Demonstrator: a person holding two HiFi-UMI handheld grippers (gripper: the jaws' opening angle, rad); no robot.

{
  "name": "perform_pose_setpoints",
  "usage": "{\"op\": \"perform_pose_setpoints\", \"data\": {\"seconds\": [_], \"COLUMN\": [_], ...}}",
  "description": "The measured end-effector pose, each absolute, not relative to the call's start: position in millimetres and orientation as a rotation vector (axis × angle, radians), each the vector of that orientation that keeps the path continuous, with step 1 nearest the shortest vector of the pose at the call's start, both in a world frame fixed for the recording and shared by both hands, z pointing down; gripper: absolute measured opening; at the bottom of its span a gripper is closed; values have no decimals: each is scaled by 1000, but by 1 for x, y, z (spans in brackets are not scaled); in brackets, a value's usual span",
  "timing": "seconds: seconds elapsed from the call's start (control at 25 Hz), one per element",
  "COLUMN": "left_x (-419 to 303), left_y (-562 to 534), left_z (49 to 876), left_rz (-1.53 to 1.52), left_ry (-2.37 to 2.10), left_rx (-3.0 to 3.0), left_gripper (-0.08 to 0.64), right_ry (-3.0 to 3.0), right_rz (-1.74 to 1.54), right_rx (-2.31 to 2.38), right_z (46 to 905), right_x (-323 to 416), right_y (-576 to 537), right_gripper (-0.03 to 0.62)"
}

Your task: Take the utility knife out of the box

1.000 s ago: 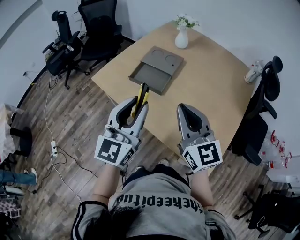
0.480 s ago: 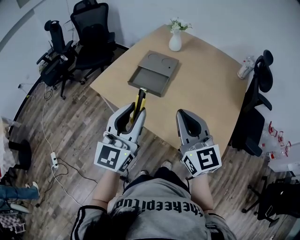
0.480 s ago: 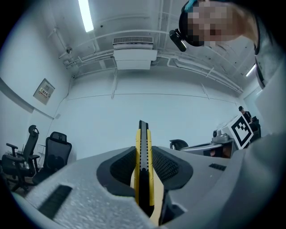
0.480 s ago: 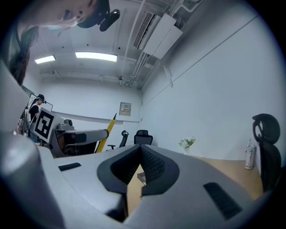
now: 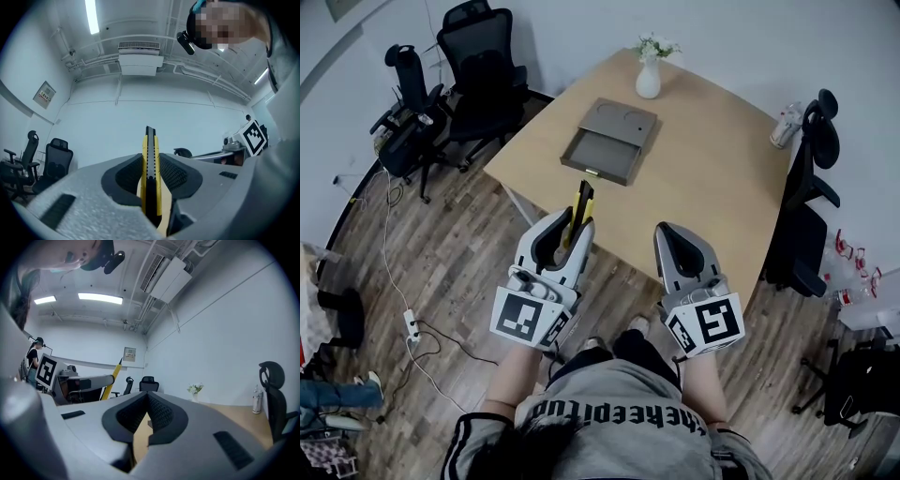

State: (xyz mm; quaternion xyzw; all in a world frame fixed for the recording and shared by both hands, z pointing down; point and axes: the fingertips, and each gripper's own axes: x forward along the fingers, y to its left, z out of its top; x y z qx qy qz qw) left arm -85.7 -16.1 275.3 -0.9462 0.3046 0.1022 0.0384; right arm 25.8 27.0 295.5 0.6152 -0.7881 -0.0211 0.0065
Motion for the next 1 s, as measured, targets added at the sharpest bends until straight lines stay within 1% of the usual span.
{"op": "perform_pose_setpoints", "data": {"seconds": [0.52,1.0], "left_x": [-119,-127], "left_y": [0,-6], "left_z": [273,266], "left_rz": [341,374], "left_ry": [905,882], "left_rx": [-2888,-2878], "left_gripper": [126,126], "right_ry": [-2422,-2403], "right_rz": [-87,-117], "right_rx": [1959,1979], "right_z": [296,291], "right_x": [-4,-13], "right_y": [45,39], "right_gripper": [6,6]}}
